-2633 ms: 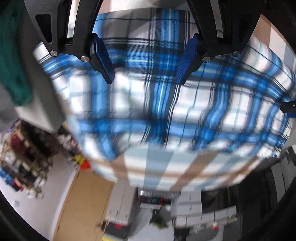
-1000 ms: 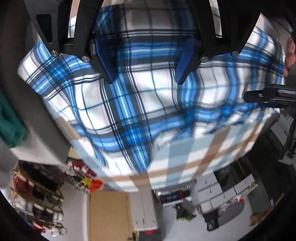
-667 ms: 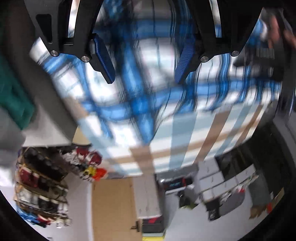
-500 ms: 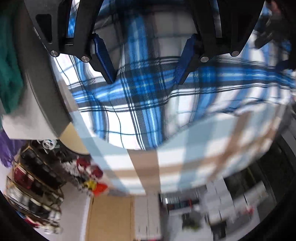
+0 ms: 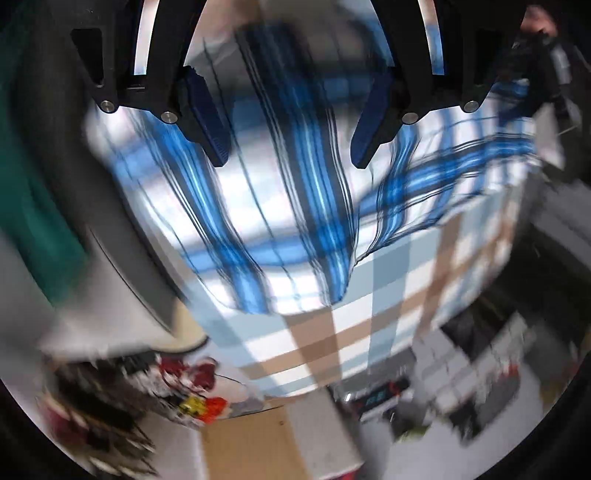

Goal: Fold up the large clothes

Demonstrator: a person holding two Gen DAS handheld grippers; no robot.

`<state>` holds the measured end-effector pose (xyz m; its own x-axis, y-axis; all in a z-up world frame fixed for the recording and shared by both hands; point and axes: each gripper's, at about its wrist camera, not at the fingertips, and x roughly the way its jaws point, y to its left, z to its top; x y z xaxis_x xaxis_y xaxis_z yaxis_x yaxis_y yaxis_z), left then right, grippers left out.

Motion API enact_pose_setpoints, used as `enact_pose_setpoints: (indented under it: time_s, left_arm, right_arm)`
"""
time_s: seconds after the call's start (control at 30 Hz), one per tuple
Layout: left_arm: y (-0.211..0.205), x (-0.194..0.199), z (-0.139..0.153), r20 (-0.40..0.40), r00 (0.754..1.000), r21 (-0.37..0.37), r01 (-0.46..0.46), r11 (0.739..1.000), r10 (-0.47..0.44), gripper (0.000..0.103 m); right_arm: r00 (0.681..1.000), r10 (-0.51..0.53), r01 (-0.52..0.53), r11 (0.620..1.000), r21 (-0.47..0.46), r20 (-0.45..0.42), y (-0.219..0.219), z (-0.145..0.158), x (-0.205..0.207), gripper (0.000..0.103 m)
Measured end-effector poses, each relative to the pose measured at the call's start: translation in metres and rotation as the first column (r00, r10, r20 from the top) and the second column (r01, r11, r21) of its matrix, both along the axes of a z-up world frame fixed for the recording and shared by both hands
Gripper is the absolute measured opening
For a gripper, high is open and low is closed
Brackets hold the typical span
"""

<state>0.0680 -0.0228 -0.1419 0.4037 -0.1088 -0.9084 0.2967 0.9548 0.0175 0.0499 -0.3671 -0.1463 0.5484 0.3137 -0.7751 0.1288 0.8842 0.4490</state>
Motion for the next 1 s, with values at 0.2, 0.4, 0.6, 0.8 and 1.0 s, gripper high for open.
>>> enact_pose_setpoints:
  time_s: [0.2, 0.4, 0.6, 0.8, 1.0]
  left_arm:
    - [-0.01, -0.001, 0.001, 0.004, 1.0, -0.031, 0.003, 1.0, -0.003, 0.102]
    - [-0.021, -0.003, -0.014, -0.008, 1.0, 0.047, 0.03, 0.998, -0.029, 0.102]
    - [-0.019, -0.001, -0.016, -0.022, 0.999, 0.043, 0.031, 0.999, -0.031, 0.102]
    - [-0.018, 0.001, -0.016, -0.032, 0.999, 0.041, 0.037, 0.998, -0.036, 0.102]
    - [-0.02, 0.005, -0.017, -0.04, 0.999, 0.047, 0.015, 0.999, -0.013, 0.102]
  right_arm:
    - [0.99, -0.117, 0.137, 0.928, 0.347, -0.079, -0.04, -0.047, -0.046, 0.074]
    - [0.981, -0.158, 0.194, 0.871, 0.452, -0.117, -0.04, -0.059, -0.023, 0.082]
    - [0.95, -0.262, 0.313, 0.801, 0.511, -0.172, -0.038, -0.064, -0.009, 0.087]
    - [0.933, -0.304, 0.357, 0.855, 0.377, -0.194, -0.036, -0.054, -0.037, 0.087]
    - [0.938, -0.32, 0.347, 0.868, 0.355, -0.134, -0.04, -0.051, -0.011, 0.098]
